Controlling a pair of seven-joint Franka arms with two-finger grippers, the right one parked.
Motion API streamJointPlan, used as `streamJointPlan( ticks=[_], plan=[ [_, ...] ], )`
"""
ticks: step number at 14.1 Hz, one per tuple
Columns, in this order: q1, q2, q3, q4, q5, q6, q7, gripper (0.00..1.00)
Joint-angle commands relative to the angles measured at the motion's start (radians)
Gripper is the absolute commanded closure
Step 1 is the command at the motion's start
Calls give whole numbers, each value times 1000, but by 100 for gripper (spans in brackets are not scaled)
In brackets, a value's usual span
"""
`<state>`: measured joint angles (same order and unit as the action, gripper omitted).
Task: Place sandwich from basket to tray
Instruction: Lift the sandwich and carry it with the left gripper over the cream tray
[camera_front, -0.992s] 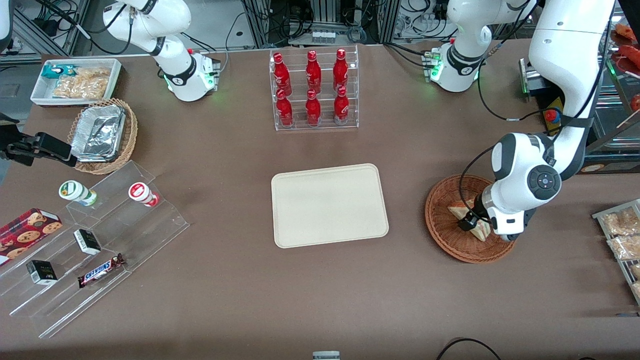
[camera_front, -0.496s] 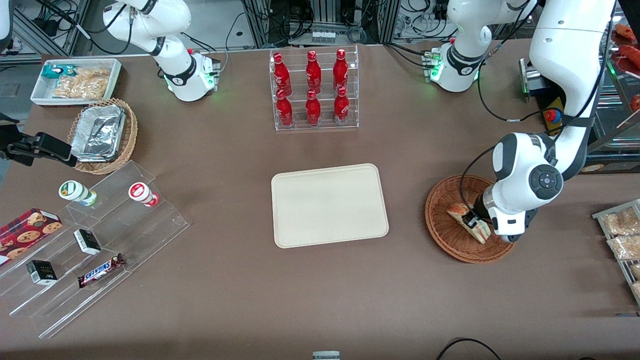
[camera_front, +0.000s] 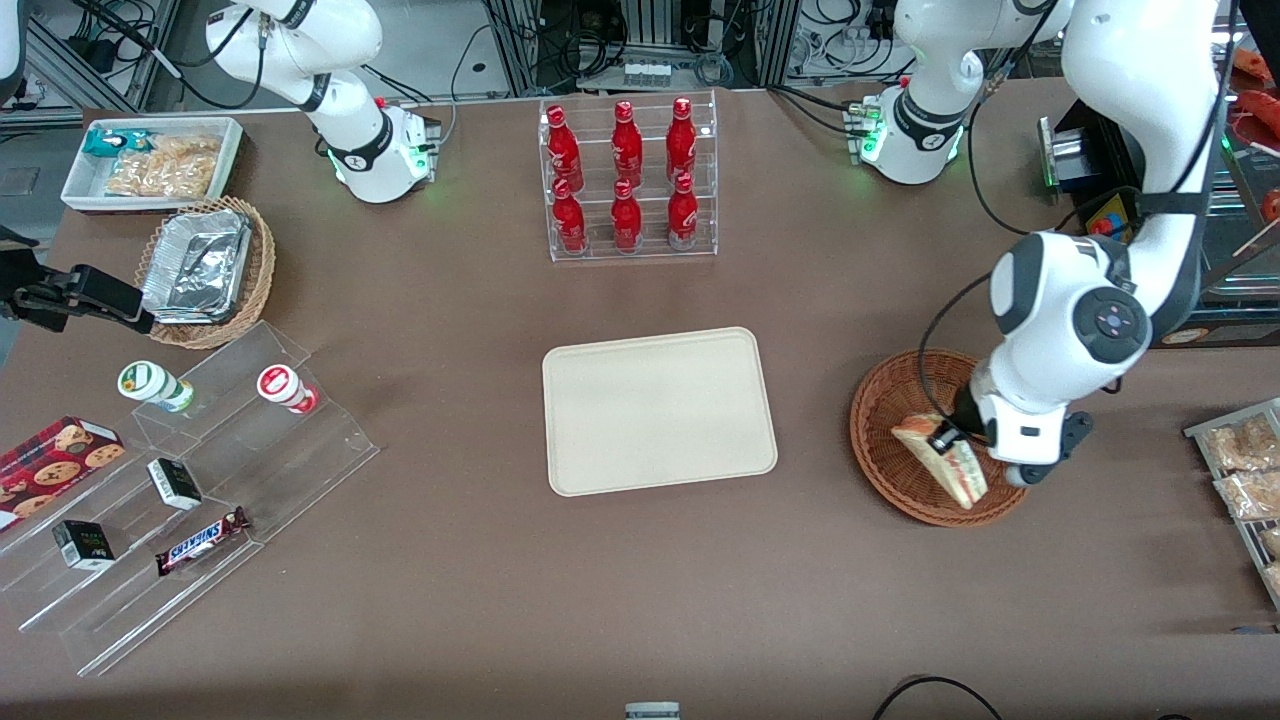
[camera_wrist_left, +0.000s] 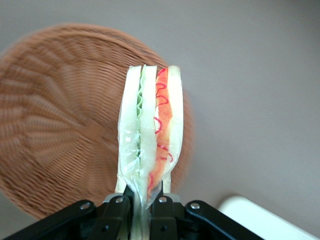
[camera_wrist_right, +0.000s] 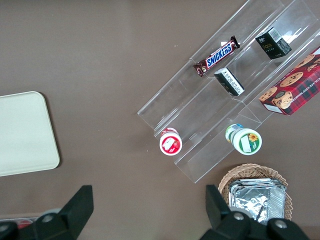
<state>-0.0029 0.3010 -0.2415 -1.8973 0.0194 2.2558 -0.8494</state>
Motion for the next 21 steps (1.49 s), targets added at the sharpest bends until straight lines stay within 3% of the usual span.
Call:
streamJointPlan(
  ticks=[1,4,6,10,14,21],
  plan=[
    [-26,36,-91,70,0,-50,6,95],
    [-29,88,-186,108,5,-53,10,94],
    [-124,147,-190,150,26,-55,-5,93],
    [-161,217,-194,193,145,-45,-28,93],
    [-304,322,-188,317,154,-48,-105,93],
    [-388,421,-179,422,157,-42,-135,91]
  ],
)
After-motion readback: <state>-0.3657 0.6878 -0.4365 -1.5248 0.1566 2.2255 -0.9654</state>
